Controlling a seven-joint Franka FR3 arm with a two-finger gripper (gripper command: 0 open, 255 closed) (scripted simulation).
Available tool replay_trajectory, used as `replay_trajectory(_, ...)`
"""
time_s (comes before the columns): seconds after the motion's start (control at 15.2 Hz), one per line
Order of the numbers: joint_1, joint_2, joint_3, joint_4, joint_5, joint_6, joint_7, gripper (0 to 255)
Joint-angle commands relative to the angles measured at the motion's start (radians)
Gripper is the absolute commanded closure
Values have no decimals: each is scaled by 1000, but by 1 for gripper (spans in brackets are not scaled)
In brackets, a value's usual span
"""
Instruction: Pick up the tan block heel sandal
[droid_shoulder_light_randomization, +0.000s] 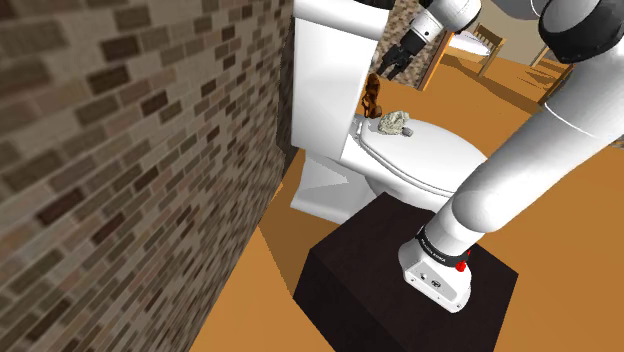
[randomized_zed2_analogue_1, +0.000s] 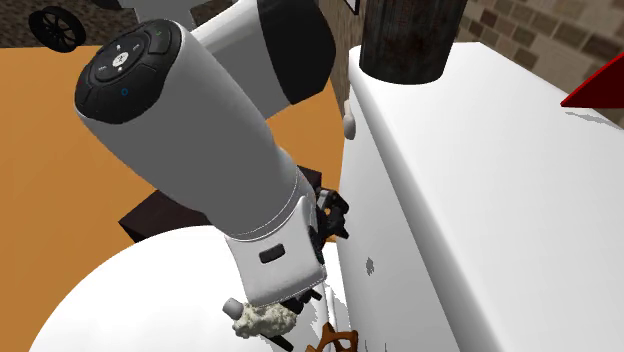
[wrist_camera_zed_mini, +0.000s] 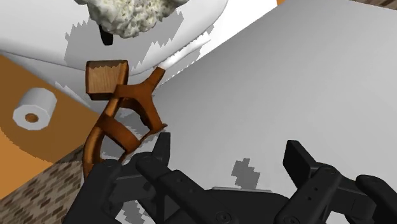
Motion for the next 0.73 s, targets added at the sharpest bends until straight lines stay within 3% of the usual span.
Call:
replay_trajectory(0.0,-12,100,-36,75,102,-24,-79,0)
replay_trajectory(0.2,-68,254,-60,195,252,-83,-181,0)
replay_trajectory(0.4,-155,406,-51,330,387,-155,-252,0)
replay_trajectory(0.59,-259,552,-20,483,502,-227,-289,0)
replay_trajectory(0.66,-273,568,-13,501,512,-234,-291,0)
